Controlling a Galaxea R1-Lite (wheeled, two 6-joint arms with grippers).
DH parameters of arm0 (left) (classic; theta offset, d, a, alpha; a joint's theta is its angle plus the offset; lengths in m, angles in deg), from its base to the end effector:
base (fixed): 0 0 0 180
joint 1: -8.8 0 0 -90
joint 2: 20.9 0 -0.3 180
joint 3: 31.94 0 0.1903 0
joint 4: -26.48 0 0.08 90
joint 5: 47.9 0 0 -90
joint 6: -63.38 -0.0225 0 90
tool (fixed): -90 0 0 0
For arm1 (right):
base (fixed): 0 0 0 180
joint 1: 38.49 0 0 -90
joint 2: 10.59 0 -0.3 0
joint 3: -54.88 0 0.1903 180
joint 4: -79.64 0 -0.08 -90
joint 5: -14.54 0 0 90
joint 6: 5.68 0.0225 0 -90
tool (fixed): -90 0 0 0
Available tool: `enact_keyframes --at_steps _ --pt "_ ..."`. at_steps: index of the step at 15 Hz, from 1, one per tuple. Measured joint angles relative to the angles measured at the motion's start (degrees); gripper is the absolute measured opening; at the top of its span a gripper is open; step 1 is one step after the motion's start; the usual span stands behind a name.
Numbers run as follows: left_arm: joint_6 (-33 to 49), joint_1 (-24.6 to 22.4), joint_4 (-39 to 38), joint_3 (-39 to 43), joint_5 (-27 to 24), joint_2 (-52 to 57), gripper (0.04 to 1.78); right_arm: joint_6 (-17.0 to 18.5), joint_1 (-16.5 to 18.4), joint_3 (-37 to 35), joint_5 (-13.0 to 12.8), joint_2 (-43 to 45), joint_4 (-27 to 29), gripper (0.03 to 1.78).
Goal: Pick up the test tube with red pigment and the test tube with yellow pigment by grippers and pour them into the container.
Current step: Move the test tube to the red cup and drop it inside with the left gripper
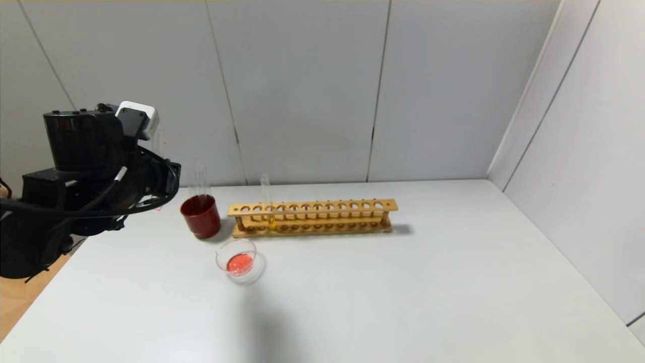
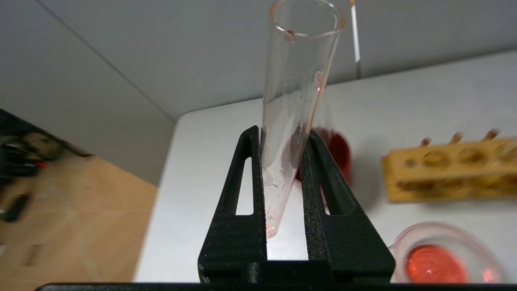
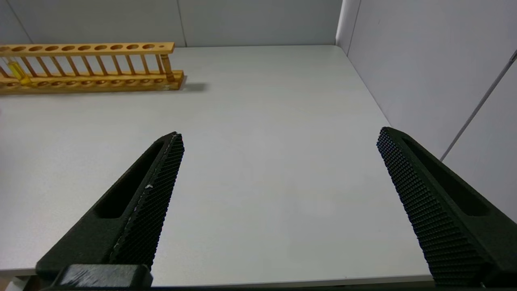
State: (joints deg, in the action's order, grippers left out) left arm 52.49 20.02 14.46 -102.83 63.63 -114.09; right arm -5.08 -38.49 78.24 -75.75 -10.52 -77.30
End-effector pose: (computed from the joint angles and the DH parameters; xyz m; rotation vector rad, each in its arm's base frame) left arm 0.2881 -0.0487 0.2093 0.2397 0.1891 0.1627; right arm -0.0229 -0.0001 0.0760 0.0105 -0.0065 -0.0050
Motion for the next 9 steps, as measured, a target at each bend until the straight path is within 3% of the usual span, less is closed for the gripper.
enact_keyframes --at_steps 4,9 --pt "7.6 -4.1 -1.2 -2.8 -9.2 -2.7 0.31 0.0 0.0 0.0 0.0 0.0 0.0 1.75" --pt "11.8 -5.8 -7.2 -4.9 -10.5 -10.4 0.31 0.0 0.0 0.0 0.0 0.0 0.0 1.75"
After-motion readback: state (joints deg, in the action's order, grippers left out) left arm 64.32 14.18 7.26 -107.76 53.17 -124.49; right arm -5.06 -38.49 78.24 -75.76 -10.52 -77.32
